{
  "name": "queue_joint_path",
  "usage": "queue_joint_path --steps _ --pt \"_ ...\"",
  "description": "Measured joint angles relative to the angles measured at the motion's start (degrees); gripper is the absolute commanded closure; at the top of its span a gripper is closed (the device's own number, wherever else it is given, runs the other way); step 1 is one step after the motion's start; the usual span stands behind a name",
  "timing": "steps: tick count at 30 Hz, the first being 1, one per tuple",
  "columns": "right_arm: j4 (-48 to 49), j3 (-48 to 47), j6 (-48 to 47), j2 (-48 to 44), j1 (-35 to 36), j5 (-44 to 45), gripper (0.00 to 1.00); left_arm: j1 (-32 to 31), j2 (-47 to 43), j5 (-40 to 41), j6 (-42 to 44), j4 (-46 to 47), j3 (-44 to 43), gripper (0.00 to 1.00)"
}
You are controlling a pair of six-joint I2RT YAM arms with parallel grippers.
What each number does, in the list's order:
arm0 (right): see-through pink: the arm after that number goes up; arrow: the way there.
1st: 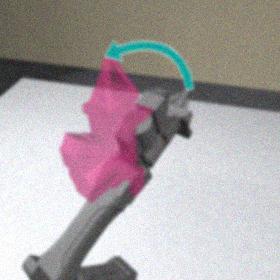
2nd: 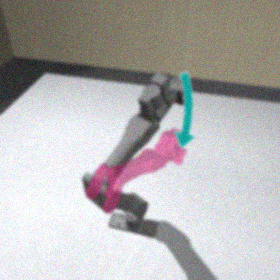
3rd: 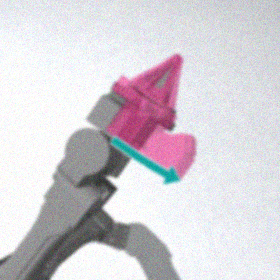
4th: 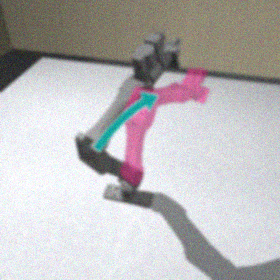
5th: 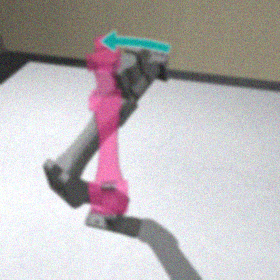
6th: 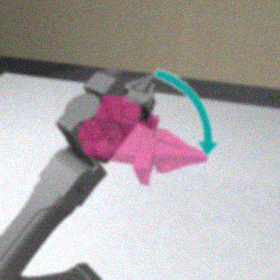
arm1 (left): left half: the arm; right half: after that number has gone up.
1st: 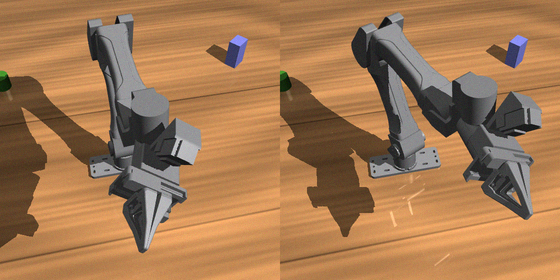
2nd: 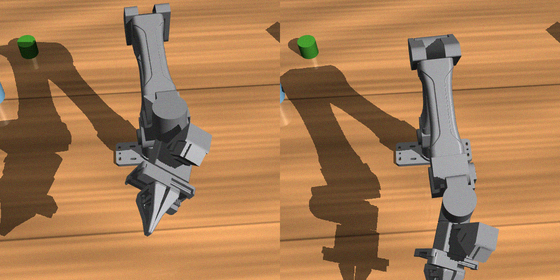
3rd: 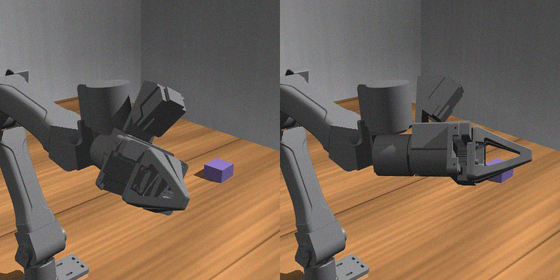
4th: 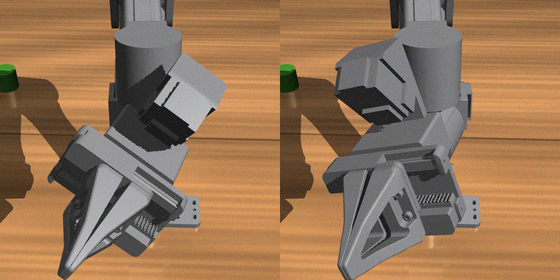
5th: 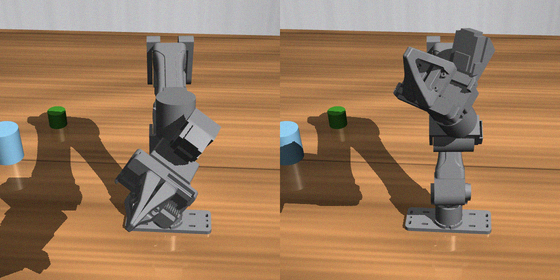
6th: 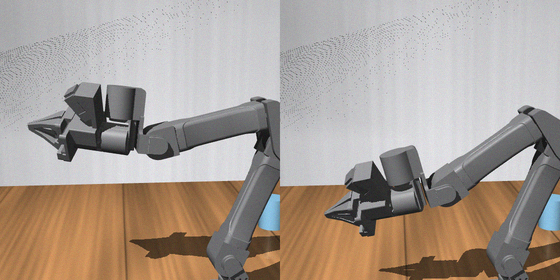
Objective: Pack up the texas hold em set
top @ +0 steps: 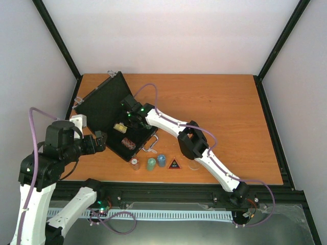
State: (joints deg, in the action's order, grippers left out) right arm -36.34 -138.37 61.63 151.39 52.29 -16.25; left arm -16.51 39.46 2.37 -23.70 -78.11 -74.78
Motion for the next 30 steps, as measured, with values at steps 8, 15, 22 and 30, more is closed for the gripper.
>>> queue_joint_path --steps 8,15,22,30 --pt "0.1 0.0 -1.0 0.0 0.1 1.0 0.00 0.0 -0.3 0.0 0.0 0.0 -0.6 0.00" --pt "0.2 0.0 -2.2 -0.4 0.3 1.2 0.00 0.0 -0.9 0.0 0.0 -0.1 -0.7 0.00" --pt "-3.0 0.0 -5.0 -3.8 0.8 3.3 0.00 0.0 -1.0 0.5 0.0 -0.4 -1.4 0.00" --pt "-6.7 -0.9 -15.1 -8.0 1.5 8.1 0.00 0.0 -1.1 0.8 -0.5 -0.4 -1.9 0.00"
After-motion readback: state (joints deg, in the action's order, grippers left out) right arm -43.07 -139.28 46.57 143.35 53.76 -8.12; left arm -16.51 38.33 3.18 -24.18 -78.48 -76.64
